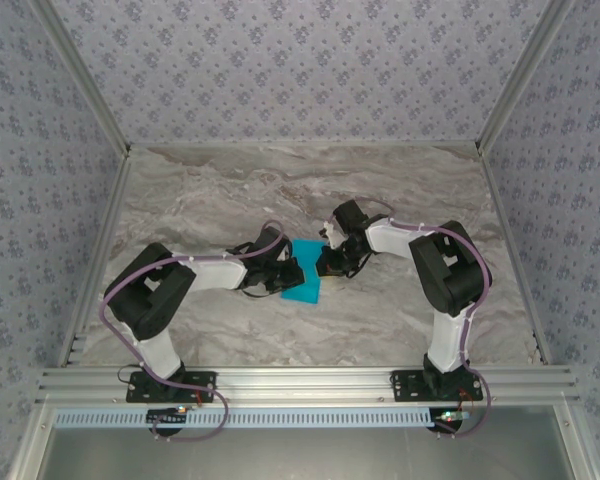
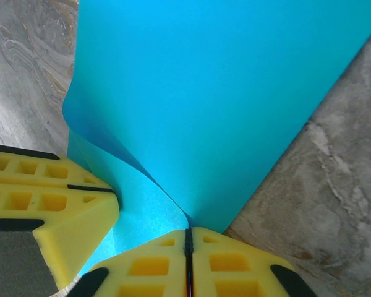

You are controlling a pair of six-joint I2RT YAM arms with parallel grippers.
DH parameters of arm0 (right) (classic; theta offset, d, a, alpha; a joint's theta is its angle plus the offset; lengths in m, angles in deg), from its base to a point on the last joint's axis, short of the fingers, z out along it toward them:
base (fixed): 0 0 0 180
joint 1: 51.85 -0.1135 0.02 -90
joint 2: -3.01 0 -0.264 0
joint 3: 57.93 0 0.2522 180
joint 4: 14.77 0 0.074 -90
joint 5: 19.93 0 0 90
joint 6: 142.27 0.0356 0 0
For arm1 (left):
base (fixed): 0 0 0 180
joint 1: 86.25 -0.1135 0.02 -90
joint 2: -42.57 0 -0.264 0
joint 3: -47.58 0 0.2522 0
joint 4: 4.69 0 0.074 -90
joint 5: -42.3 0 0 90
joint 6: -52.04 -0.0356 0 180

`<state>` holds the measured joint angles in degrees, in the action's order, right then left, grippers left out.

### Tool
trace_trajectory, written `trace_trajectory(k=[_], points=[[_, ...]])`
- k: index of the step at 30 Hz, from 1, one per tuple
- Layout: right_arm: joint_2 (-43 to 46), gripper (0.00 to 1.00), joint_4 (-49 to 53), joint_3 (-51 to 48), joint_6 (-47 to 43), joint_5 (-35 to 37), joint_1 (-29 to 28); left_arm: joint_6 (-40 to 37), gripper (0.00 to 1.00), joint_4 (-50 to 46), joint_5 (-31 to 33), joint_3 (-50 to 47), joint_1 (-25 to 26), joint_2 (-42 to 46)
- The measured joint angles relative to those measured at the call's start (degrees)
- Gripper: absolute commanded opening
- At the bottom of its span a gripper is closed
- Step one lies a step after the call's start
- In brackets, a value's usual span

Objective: Fold a paper plane with a square sheet of paper (pick it up from the middle)
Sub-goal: Fold the triangle a second time at the center of the table.

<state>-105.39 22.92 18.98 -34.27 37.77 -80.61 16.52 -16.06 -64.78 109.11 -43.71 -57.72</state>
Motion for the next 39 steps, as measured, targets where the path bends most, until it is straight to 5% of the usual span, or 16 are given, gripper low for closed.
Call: trace_trajectory(k=[6, 12, 21, 39], points=[[5.8, 0.25, 1.2, -0.2, 3.0, 3.5, 0.2, 0.0, 0.10, -1.2, 0.2, 0.4, 0.0, 0.0], [13.2, 0.12, 0.0, -2.6, 6.2, 5.6, -2.2, 0.0, 0.10, -1.4, 0.6, 0.5, 0.2, 0.0], [13.2, 0.02, -3.4, -8.6, 13.5, 5.7, -10.7, 0.2, 0.08, -1.5, 1.0, 0.5, 0.3, 0.0], [8.5, 0.02, -6.6, -9.1, 15.7, 5.8, -11.5, 0.7, 0.07, -1.5, 1.2, 0.5, 0.3, 0.0]])
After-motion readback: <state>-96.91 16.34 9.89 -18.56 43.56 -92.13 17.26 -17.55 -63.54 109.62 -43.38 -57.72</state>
